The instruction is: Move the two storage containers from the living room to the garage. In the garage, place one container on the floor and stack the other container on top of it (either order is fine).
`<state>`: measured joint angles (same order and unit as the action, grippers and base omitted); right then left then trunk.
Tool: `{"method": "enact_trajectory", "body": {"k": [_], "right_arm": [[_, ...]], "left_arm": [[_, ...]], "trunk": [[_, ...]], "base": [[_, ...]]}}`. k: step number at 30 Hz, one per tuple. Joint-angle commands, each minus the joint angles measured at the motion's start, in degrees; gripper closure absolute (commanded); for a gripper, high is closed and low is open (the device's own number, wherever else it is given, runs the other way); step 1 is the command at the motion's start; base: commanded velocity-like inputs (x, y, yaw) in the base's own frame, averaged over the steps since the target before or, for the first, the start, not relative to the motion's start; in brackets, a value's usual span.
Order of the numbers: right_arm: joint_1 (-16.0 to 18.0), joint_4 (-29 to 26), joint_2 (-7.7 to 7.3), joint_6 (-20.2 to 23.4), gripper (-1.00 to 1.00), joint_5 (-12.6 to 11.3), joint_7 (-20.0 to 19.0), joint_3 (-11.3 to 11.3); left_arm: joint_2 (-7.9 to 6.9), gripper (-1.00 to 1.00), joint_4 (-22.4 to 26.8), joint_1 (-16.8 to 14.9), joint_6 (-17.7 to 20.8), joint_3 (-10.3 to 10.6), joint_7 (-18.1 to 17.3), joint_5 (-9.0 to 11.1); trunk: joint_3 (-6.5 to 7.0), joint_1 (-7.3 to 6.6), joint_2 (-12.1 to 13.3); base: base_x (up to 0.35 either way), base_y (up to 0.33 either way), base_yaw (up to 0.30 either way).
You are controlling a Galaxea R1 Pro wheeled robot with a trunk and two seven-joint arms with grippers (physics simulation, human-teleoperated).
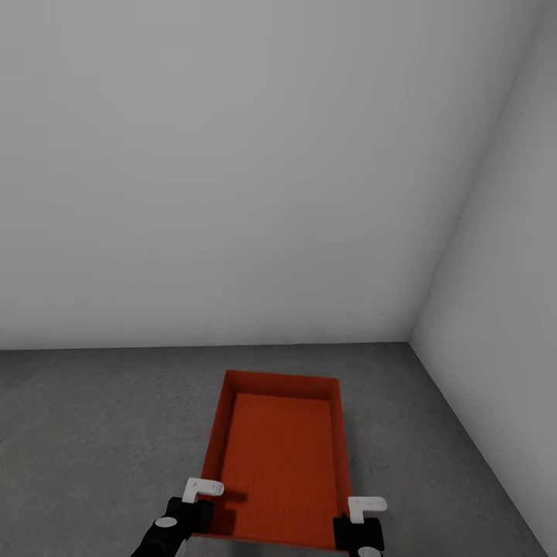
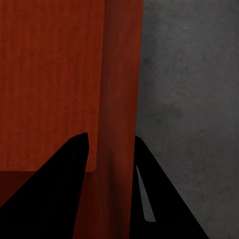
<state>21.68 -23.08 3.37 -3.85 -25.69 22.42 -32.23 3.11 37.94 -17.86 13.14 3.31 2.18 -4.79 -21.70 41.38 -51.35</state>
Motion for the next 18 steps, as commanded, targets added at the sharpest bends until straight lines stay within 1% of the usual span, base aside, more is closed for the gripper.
{"method": "enact_trajectory", "body": {"k": [1, 18], "right_arm": [[0.55, -0.12, -1.62, -0.27, 1.00, 0.20, 0.25, 0.42], [0.55, -0.12, -1.61, -0.22, 1.00, 0.20, 0.25, 0.41]], "left_arm": [[-0.12, 1.00, -3.05, 0.02, 0.29, 0.89, -0.87, 0.16], [-0.12, 1.00, -2.97, 0.03, 0.43, 0.94, -0.94, 0.13]], "trunk": [[-0.07, 0.00, -0.05], [-0.07, 0.00, -0.05]], "base": [[0.000, 0.000, 0.000], [0.000, 0.000, 0.000]]}}
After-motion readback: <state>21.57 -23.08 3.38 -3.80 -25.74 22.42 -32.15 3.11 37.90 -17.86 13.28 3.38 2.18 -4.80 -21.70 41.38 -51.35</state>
